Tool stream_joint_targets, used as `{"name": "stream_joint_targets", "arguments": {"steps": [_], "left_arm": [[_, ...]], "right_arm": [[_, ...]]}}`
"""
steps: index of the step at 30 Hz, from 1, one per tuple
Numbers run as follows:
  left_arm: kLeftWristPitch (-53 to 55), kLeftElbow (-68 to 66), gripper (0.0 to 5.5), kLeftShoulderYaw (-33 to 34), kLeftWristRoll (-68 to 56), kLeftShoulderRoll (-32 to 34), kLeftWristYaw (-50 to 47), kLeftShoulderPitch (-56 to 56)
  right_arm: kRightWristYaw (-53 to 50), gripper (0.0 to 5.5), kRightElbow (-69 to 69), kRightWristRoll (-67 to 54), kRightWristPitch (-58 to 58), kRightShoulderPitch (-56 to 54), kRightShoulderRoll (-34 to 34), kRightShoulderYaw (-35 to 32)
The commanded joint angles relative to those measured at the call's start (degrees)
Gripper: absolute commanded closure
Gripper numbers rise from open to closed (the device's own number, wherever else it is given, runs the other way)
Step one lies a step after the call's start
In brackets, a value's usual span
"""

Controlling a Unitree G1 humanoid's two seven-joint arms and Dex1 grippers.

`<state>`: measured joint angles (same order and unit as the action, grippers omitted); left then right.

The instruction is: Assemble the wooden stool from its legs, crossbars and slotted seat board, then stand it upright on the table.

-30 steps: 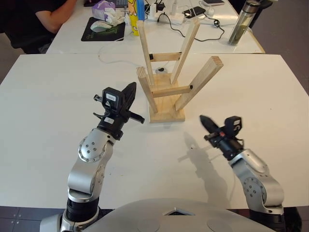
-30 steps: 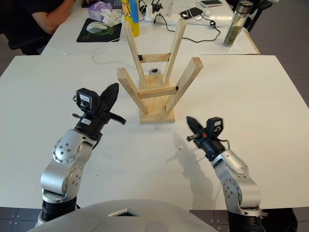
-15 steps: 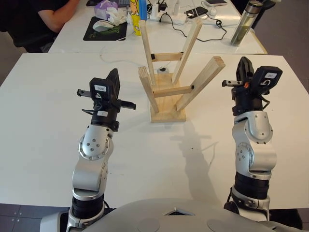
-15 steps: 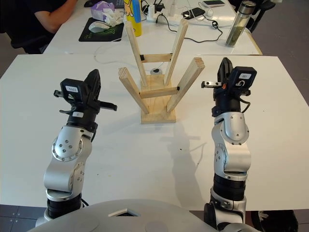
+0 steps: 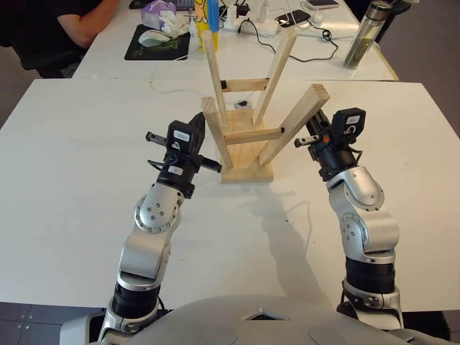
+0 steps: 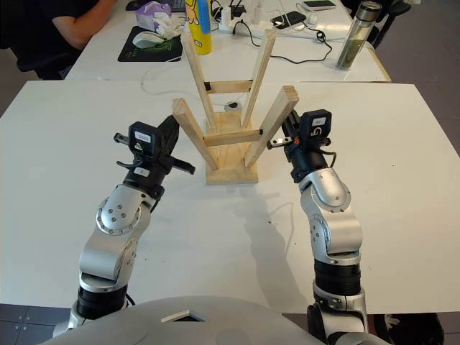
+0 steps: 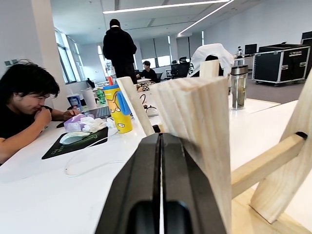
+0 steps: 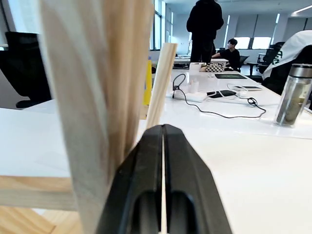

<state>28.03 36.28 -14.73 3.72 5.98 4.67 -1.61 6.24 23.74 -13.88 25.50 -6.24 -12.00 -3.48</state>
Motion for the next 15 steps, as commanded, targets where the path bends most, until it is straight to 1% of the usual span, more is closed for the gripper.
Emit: {"name": "stream_joint_targets", "arguments": {"steps": [1, 5, 6, 7, 8, 9, 10, 11, 12, 13, 15], "left_arm": [[2.6, -1.64, 5.47, 4.26, 1.11, 0.06, -1.94, 0.95], [1.93, -1.79, 5.47, 9.45, 2.22, -0.74, -5.41, 1.59], [1.0, -1.72, 5.47, 9.97, 2.38, -0.86, -5.91, 1.28], [-0.29, -1.6, 5.47, 9.38, 1.44, -1.22, -5.19, 0.81], [-0.8, -1.82, 5.47, 7.29, 0.01, -1.53, -3.21, 0.35], [-1.11, -2.03, 5.47, 4.29, -2.23, -2.2, -0.41, 0.14], [-0.42, -2.18, 5.47, 0.07, -2.98, -1.58, 2.7, -0.24], [0.83, -2.55, 5.47, -3.83, -2.72, -0.54, 5.05, -0.41], [1.59, -2.88, 5.47, -5.8, -3.02, -0.64, 5.87, 0.05], [2.56, -3.33, 5.47, -6.13, -3.26, -0.61, 6.06, 0.33], [5.09, -3.85, 5.47, -4.75, -2.47, 0.62, 5.34, 0.59]], "right_arm": [[-4.0, 5.5, -0.64, 2.39, 0.93, 1.18, -0.44, -4.67], [-6.03, 5.5, 0.34, 2.19, -1.1, 1.48, 1.59, -7.44], [-6.12, 5.5, 0.29, 2.19, -1.72, 1.02, 1.79, -7.6], [-4.19, 5.5, 0.15, 1.3, -2.35, 0.32, 1.98, -6.09], [-0.97, 5.5, 0.28, -0.19, -3.06, -0.34, 2.24, -3.58], [3.69, 5.5, 0.94, -1.5, -2.64, -0.4, 1.53, 0.69], [7.51, 5.5, 1.45, -1.92, -0.16, 0.09, 0.21, 5.46], [9.21, 5.5, 1.67, -2.38, 1.59, 0.88, -0.1, 7.84], [9.67, 5.5, 1.95, -2.85, 3.36, 2.03, -0.18, 8.93], [9.59, 5.5, 1.9, -2.35, 5.14, 3.04, -0.72, 9.94], [7.8, 5.5, 1.31, -1.89, 6.5, 4.34, -0.56, 8.73]]}}
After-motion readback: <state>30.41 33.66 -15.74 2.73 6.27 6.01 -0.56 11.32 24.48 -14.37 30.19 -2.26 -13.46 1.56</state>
